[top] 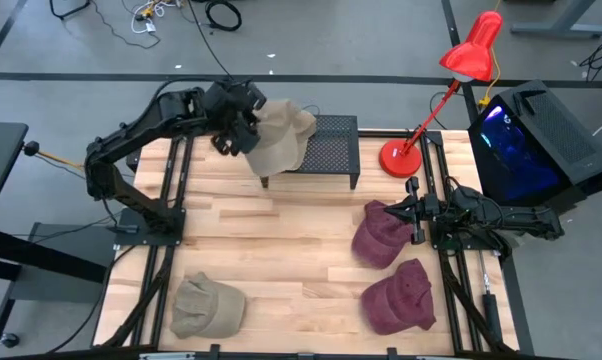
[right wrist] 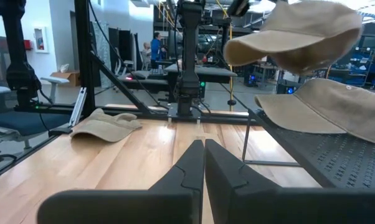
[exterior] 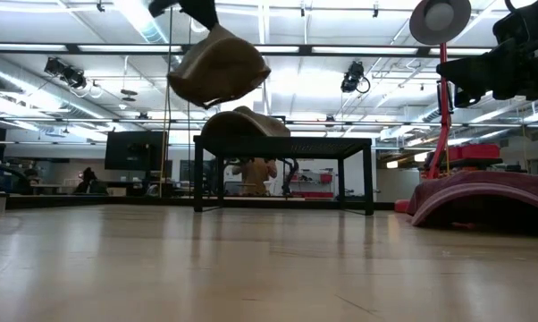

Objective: Pick & Place hat
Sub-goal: Stack the top brown cap on top of the other brown cap on the shelf

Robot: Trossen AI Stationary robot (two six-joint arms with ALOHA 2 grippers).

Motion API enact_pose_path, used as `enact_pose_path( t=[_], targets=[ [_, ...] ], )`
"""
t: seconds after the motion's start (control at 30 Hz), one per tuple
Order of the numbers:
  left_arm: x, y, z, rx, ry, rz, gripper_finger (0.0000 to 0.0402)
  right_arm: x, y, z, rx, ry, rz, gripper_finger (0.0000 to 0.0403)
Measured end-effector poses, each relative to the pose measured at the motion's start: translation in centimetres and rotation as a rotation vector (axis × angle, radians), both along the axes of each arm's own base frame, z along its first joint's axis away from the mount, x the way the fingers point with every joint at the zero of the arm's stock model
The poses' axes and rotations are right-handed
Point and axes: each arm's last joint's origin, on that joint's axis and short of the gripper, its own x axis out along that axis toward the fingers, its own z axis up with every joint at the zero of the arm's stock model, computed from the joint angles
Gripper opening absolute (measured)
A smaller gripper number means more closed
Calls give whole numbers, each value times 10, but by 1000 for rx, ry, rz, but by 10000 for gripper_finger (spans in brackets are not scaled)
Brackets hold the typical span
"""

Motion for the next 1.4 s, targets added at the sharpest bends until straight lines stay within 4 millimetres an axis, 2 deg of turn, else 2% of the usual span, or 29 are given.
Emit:
enact_pose_path(
  t=[0.4, 0.6, 1.2, 1.4],
  targets=[
    [24, 37, -20, 106, 135, -93, 5, 0, 0, 0, 0, 0, 0, 16],
    [33, 49, -27, 145, 176, -119, 9, 0, 0, 0, 0, 0, 0, 16],
    [51, 63, -51, 165, 302, -144, 7, 0, 0, 0, 0, 0, 0, 16],
    [54, 65, -55, 156, 308, -155, 23, 0, 0, 0, 0, 0, 0, 16]
  ],
)
